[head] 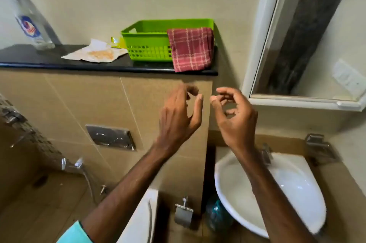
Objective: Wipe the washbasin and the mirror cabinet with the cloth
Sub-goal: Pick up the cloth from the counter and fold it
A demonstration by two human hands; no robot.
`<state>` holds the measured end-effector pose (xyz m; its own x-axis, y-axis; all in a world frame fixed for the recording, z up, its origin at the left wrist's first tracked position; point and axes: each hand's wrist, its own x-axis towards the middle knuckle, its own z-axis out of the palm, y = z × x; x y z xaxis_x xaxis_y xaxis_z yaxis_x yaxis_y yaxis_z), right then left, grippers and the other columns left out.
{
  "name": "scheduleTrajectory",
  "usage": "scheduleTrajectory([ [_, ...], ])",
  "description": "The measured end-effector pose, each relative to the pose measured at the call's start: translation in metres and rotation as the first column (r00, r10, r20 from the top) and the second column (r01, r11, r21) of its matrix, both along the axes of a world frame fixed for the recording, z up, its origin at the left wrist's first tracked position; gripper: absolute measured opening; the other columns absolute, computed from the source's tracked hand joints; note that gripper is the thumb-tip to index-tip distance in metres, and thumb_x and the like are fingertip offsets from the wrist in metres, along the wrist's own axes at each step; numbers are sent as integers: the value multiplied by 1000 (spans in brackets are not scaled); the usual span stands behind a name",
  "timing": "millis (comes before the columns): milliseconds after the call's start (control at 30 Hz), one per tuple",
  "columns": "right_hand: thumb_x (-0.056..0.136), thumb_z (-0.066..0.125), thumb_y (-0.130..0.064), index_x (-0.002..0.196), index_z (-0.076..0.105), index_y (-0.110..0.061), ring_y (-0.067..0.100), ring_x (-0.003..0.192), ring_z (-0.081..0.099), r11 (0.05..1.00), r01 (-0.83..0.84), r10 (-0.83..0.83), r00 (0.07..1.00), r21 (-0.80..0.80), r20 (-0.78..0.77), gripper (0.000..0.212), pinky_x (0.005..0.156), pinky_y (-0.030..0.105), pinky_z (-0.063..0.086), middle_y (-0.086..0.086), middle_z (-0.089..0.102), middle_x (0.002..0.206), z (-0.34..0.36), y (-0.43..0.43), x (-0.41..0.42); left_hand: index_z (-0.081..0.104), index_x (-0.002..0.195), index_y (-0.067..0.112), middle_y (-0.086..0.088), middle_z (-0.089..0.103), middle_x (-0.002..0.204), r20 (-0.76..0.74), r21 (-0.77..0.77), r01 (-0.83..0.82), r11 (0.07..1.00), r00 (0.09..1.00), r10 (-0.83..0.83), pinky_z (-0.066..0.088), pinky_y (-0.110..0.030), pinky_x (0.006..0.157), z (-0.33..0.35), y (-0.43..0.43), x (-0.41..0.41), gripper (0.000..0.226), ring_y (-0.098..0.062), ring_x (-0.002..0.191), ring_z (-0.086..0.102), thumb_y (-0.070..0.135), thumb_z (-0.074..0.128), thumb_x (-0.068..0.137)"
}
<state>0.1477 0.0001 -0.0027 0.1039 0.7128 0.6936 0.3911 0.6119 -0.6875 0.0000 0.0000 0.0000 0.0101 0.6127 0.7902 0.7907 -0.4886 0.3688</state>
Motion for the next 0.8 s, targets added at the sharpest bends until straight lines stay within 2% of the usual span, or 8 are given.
scheduleTrajectory([
  [133, 95, 77, -17, 124, 66, -5, 10, 103, 68, 981, 65, -60, 998, 185, -31, 33, 74, 19, 57, 3, 70, 115, 48, 37, -19, 63, 112, 1, -13, 64, 113, -26, 251, -103, 963, 993, 113, 48, -34, 92, 47, 37, -23, 23, -26, 106, 58, 12, 65, 92],
  [200, 94, 78, -22, 129, 63, -5, 9, 111, 64, 973, 100, -104, 995, 206, 8, 42, 81, 19, 57, 5, 66, 124, 61, 59, -30, 64, 116, 1, -14, 63, 121, -36, 295, -131, 947, 988, 148, 45, -35, 103, 65, 56, -33, 29, -28, 117, 56, 13, 65, 90],
  [333, 90, 78, -42, 144, 50, -12, 15, 127, 58, 984, 175, -176, 984, 26, 34, 67, 103, 40, 54, 2, 60, 139, 63, 96, -47, 57, 129, 6, -10, 57, 135, -65, 223, -191, 956, 976, 210, 37, -41, 113, 84, 95, -54, 40, -28, 129, 51, 24, 56, 94],
  [400, 87, 77, -52, 147, 47, -17, 18, 127, 60, 982, 164, -161, 986, -95, 34, 76, 106, 47, 52, 1, 61, 141, 59, 108, -52, 54, 134, 10, -8, 58, 133, -142, 164, -217, 962, 960, 240, 32, -45, 117, 83, 111, -61, 42, -28, 126, 51, 31, 50, 98],
  [500, 81, 75, -65, 143, 51, -22, 19, 119, 66, 968, 162, -160, 987, -189, 27, 80, 101, 48, 56, -2, 66, 133, 59, 117, -54, 53, 135, 13, -6, 61, 124, -226, 170, -238, 956, 935, 273, 31, -44, 117, 76, 122, -68, 41, -26, 120, 53, 35, 41, 104],
  [600, 80, 78, -65, 120, 66, -24, 12, 96, 71, 948, 192, -180, 981, -254, 71, 58, 86, 38, 62, -6, 73, 110, 69, 119, -51, 54, 137, 11, -7, 63, 123, -244, 185, -201, 962, 939, 243, 37, -43, 109, 79, 126, -74, 41, -26, 113, 54, 28, 39, 103],
  [700, 80, 82, -60, 95, 71, -25, -1, 73, 65, 924, 272, -244, 961, -269, 130, 40, 62, 17, 48, -14, 70, 84, 75, 111, -49, 50, 143, 6, -11, 63, 128, -299, 153, -134, 979, 938, 175, 39, -45, 108, 83, 123, -81, 59, -30, 114, 55, 22, 39, 88],
  [800, 85, 80, -54, 90, 71, -23, -2, 63, 60, 917, 287, -254, 956, -277, 149, 33, 48, 9, 38, -15, 67, 76, 78, 104, -50, 40, 151, 1, -15, 62, 131, -337, 109, -109, 988, 931, 140, 38, -44, 111, 83, 124, -87, 73, -31, 118, 55, 19, 42, 80],
])
